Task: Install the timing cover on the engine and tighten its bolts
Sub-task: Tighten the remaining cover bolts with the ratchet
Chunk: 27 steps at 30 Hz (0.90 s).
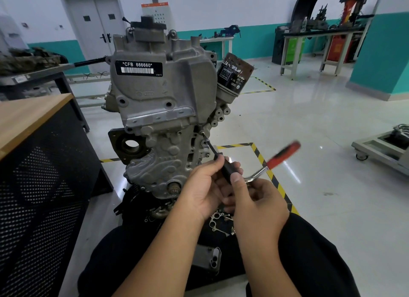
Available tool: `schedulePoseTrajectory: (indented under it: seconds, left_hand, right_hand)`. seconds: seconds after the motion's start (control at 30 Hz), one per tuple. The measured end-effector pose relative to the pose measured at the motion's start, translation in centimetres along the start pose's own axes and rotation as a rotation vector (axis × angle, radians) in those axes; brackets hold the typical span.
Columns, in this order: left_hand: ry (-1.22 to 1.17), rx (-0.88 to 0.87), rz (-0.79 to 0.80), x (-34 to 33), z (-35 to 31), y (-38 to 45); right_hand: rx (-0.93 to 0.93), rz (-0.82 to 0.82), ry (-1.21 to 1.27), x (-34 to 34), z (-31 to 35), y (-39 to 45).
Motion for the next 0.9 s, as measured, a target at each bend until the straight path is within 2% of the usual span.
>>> schedulePoseTrajectory:
  seconds: [0.07, 0.23, 0.4, 0.5, 0.7, 0.8, 0.9]
  left_hand:
    - [-0.006, -0.016, 0.018, -0.08, 0.1, 0.01]
    - [-0.007, -0.051, -0.046, -0.27, 0.41, 0.51]
    - [0.018, -0.075, -0.018, -0.01, 0.59, 0.74]
    - [-0.008, -0.087, -0.007, 0.23, 0.57, 0.58]
    - [-0.026, -0.086, -0.05, -0.14, 0.6, 0.67]
    - [-0.08, -0.048, -0.048, -0.01, 0.5, 0.88]
    - [-0.087, -0.077, -0.045, 0.25, 0.39, 0.92]
  right_hand:
    - [-0.005, -0.002, -0.038, 0.06, -0.26, 0.13]
    - [0.187, -0.021, -0.208, -0.06, -0.06, -0.56]
    - [-0.02, 0.006, -0.04, -0.02, -0.35, -0.19]
    - [-0.065, -0.005, -0.084, -0.14, -0.45, -0.24]
    - [0.233, -0.032, -0.325, -0.03, -0.05, -0.5]
    - [0.115, -0.024, -0.198, -0.09, 0.38, -0.53]
    - [-0.119, 0.028, -0.028, -0.25, 0.09, -0.49]
Point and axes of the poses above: each hand's wrist, its own y-axis towards the middle knuckle, its own x-axis out of the back of the hand, z = x × y, the point moved 1 cm from there along y, towards the middle knuckle, and after that the axes turned 11 degrees about -x, right-handed, at the moved point
